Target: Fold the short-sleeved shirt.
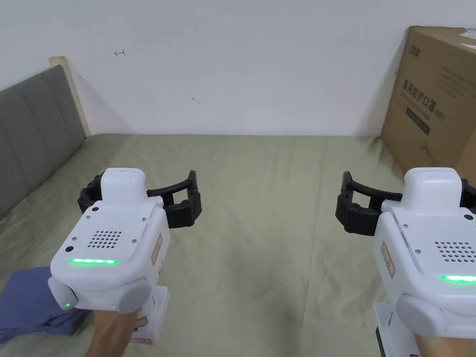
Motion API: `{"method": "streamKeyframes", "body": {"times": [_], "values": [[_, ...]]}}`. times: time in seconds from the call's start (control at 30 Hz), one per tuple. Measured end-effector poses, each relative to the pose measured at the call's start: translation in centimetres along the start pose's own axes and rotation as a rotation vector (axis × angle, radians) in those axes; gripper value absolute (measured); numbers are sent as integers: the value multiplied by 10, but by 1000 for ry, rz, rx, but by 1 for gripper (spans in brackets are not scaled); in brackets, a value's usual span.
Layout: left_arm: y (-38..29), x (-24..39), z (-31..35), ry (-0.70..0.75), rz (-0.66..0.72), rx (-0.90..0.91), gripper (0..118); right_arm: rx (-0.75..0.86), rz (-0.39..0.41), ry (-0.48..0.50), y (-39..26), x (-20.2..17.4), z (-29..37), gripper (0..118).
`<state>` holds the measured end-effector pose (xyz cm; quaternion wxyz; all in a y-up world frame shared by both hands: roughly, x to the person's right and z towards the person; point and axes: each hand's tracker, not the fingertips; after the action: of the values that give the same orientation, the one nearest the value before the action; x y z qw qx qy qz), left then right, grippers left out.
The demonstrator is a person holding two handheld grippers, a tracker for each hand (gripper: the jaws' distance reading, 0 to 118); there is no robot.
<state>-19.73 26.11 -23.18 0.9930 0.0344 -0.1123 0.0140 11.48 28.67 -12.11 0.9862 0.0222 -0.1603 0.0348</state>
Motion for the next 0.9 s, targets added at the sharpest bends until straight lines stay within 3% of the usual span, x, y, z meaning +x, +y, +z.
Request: {"method": "streamKeyframes", "body": {"times": [0.9], "values": [[1, 1, 0, 8, -11, -7, 118, -12, -5, 8, 2, 3, -1, 118]]}}
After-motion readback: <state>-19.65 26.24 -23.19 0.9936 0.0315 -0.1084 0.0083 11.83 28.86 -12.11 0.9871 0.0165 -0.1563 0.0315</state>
